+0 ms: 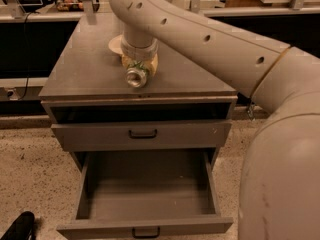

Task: Pick green can from middle drawer and place on counter

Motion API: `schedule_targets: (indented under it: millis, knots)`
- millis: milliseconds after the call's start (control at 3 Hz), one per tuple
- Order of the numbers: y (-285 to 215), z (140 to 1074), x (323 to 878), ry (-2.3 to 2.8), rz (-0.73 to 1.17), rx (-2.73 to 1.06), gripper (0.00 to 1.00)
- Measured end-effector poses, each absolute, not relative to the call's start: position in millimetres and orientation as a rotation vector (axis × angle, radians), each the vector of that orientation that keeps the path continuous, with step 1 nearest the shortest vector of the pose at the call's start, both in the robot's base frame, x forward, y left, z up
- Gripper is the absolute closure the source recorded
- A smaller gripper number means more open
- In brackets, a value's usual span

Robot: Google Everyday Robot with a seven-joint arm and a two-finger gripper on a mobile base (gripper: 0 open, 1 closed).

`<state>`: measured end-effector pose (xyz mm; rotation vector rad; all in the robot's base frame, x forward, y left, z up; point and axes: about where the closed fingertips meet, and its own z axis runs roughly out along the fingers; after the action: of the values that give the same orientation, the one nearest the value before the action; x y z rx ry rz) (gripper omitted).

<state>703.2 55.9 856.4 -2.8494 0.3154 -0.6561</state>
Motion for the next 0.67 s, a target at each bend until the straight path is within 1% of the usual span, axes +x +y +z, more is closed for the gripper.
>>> schedule_targets:
  millis: [667]
  knots:
    - [54.4, 851.8, 705.0, 0.313, -0.662, -2.858, 0.12]
